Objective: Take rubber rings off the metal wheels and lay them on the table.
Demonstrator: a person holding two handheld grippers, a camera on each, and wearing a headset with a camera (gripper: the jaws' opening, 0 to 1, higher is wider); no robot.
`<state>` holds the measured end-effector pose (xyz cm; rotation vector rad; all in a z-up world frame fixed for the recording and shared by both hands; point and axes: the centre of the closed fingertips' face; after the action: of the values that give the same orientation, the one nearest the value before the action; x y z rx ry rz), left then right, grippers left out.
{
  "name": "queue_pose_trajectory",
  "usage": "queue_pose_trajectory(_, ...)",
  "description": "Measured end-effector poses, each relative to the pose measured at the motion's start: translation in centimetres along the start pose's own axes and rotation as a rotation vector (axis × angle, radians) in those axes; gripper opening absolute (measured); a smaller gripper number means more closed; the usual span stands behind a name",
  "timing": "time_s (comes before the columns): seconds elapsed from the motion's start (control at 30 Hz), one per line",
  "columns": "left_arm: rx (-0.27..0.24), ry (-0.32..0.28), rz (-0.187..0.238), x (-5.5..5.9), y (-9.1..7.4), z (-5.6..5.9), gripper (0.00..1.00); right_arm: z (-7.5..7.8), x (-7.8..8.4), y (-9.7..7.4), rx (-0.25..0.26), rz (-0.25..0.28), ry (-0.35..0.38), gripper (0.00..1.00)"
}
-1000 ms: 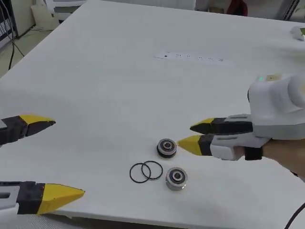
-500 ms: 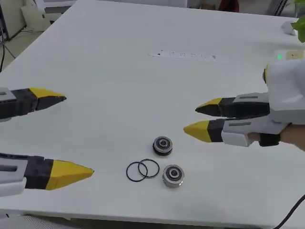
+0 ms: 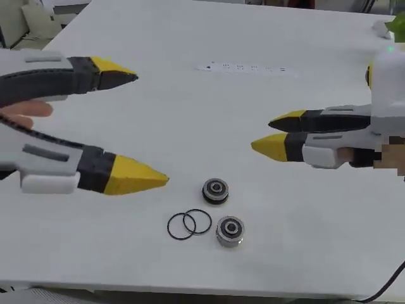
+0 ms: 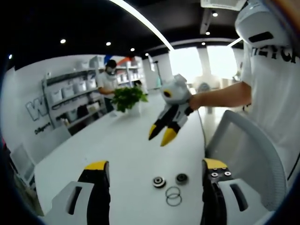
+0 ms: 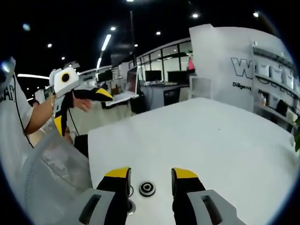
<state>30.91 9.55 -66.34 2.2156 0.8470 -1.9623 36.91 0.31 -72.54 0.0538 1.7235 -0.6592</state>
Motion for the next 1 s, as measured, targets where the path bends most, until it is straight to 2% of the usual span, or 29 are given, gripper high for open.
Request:
queue_pose_trajectory(0.1,0.024,0.011,0.008,-0.2,1.6,-0.7,0.81,0.4,-0.3,0.8,0.003,-0.004,-0.016,0.33)
queue_pose_trajectory(0.2,0.038,0.015,0.012,-0.4,3.0,-1.4,0.8,0.7,-0.7,1.5,-0.013,0.019,0.022,0.33)
queue_pose_trajectory(0.3,0.057,0.017,0.019,-0.3,4.2,-1.9,0.79,1.1,-0.8,2.1,-0.012,0.019,0.03,0.32)
queue_pose_trajectory(0.47,0.079,0.028,-0.021,1.1,6.1,-2.5,0.75,1.4,-0.8,3.2,-0.036,0.016,0.045,0.32)
queue_pose_trajectory(0.53,0.091,0.035,-0.031,1.7,7.0,-2.8,0.73,1.4,-1.4,3.7,-0.056,0.05,0.078,0.31)
queue_pose_trajectory(0.67,0.099,0.019,-0.039,2.7,8.4,-3.5,0.72,2.4,-1.2,4.5,-0.032,0.041,0.075,0.31)
queue_pose_trajectory(0.73,0.095,0.008,-0.04,3.3,8.9,-3.9,0.7,2.5,-1.0,4.8,-0.042,0.055,0.093,0.3)
queue_pose_trajectory(0.77,0.088,0.011,-0.035,3.9,9.2,-4.2,0.68,2.4,-0.7,4.9,-0.054,0.059,0.1,0.31)
queue_pose_trajectory(0.83,0.089,0.026,-0.026,4.5,9.4,-4.2,0.63,2.4,0.0,5.1,-0.064,0.05,0.102,0.31)
queue_pose_trajectory(1.0,0.073,-0.024,-0.033,6.6,9.9,-4.6,0.59,1.8,2.7,5.6,-0.084,-0.002,0.088,0.31)
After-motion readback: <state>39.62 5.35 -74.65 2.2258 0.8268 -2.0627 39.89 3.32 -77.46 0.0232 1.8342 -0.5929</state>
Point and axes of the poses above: the centre of the closed fingertips' face, and the gripper's own axes: y roughly forward along the fingers, z roughly to its right, x roughly out of its underside, and after that the axes turned 2 degrees about z, right-handed
